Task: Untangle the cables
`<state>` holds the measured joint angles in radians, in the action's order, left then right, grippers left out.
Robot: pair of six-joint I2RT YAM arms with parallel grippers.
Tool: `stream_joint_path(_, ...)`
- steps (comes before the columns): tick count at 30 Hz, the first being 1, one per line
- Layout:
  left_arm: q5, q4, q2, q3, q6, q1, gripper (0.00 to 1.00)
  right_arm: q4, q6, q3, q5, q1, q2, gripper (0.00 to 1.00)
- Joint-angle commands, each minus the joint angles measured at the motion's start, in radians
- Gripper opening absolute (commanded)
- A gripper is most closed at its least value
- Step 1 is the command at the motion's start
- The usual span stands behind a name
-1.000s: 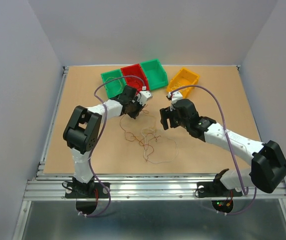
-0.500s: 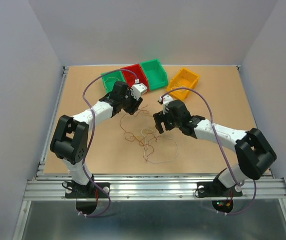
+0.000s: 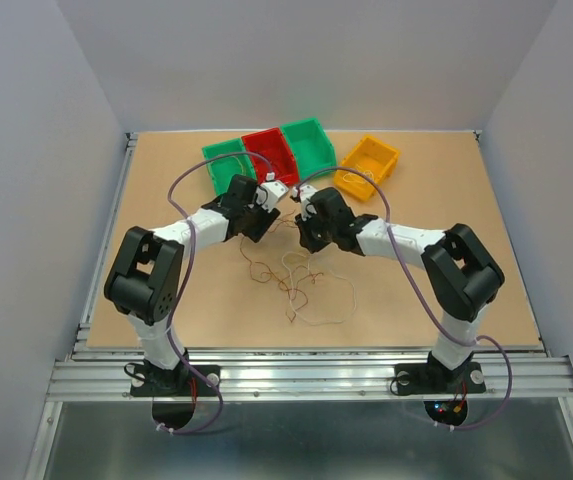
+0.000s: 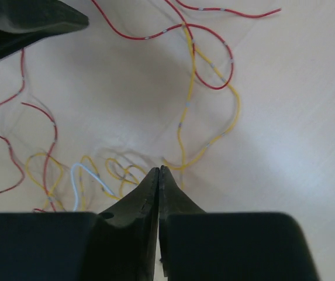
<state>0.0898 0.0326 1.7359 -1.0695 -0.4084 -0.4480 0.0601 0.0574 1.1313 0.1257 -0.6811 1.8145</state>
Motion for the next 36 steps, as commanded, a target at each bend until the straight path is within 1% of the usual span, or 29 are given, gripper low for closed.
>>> stream_joint_path(1,-0.013,0.024,0.05,-0.044,-0.017,-0.003,0.63,0.047,-0.028,0.068,0.104,0.0,0.009,0.0)
stream_joint_path(2,-0.012,0.027,0.054,-0.047,-0.02,-0.003,0.63,0.059,-0.028,0.061,0.101,0.0,-0.003,0.01)
stream_joint_path(5,-0.01,0.033,0.073,-0.056,-0.023,-0.003,0.63,0.083,-0.024,-0.028,0.083,-0.001,-0.113,0.0)
stream_joint_path(6,-0.015,0.032,0.073,-0.056,-0.023,-0.003,0.63,0.086,-0.012,-0.095,0.071,-0.001,-0.197,0.01)
stream_joint_path(7,-0.016,0.033,0.074,-0.058,-0.026,-0.003,0.61,0.089,-0.005,-0.125,0.052,-0.001,-0.24,0.0)
stream_joint_path(8,-0.018,0.035,0.077,-0.058,-0.024,-0.003,0.58,0.09,-0.004,-0.161,0.045,-0.001,-0.283,0.01)
stream_joint_path(9,-0.018,0.035,0.08,-0.061,-0.026,-0.003,0.5,0.092,0.002,-0.192,0.037,-0.003,-0.375,0.01)
stream_joint_path(10,-0.016,0.036,0.083,-0.066,-0.024,-0.003,0.38,0.093,0.004,-0.218,0.026,-0.005,-0.415,0.05)
stream_joint_path(11,-0.015,0.042,0.086,-0.069,-0.026,-0.003,0.21,0.09,0.009,-0.272,0.0,-0.003,-0.46,0.11)
stream_joint_path(12,-0.013,0.043,0.085,-0.072,-0.024,-0.003,0.13,0.09,0.013,-0.29,-0.018,-0.003,-0.496,0.44)
stream_joint_path(13,-0.012,0.04,0.083,-0.072,-0.023,-0.003,0.05,0.09,0.015,-0.309,-0.049,-0.003,-0.562,0.6)
stream_joint_path(14,-0.009,0.036,0.07,-0.067,-0.021,-0.003,0.0,0.09,0.013,-0.33,-0.063,-0.003,-0.589,0.67)
stream_joint_path(15,0.001,0.026,0.057,-0.063,-0.02,-0.003,0.0,0.086,0.015,-0.338,-0.081,-0.003,-0.622,0.73)
stream_joint_path(20,0.011,-0.028,-0.054,-0.006,-0.006,-0.001,0.0,0.024,0.007,-0.343,-0.052,-0.003,-0.633,0.79)
stream_joint_path(23,0.005,-0.083,-0.139,0.032,0.003,0.0,0.0,-0.023,-0.013,-0.317,-0.015,-0.001,-0.569,0.82)
stream_joint_path(27,-0.01,-0.132,-0.193,0.072,0.014,0.002,0.0,-0.051,-0.013,-0.219,-0.018,-0.001,-0.423,0.83)
stream_joint_path(28,-0.018,-0.152,-0.209,0.08,0.016,0.003,0.0,-0.084,-0.008,-0.175,-0.027,-0.001,-0.35,0.83)
stream_joint_path(29,-0.024,-0.163,-0.21,0.086,0.019,0.003,0.0,-0.091,-0.008,-0.147,-0.028,-0.001,-0.316,0.83)
stream_joint_path(31,-0.033,-0.192,-0.236,0.106,0.023,0.008,0.0,-0.111,-0.005,-0.075,-0.031,-0.001,-0.212,0.82)
stream_joint_path(33,-0.035,-0.209,-0.263,0.123,0.029,0.014,0.0,-0.118,0.001,-0.029,-0.024,-0.001,-0.144,0.81)
stream_joint_path(36,-0.038,-0.252,-0.309,0.154,0.042,0.029,0.0,-0.123,0.001,0.051,0.024,-0.001,-0.044,0.78)
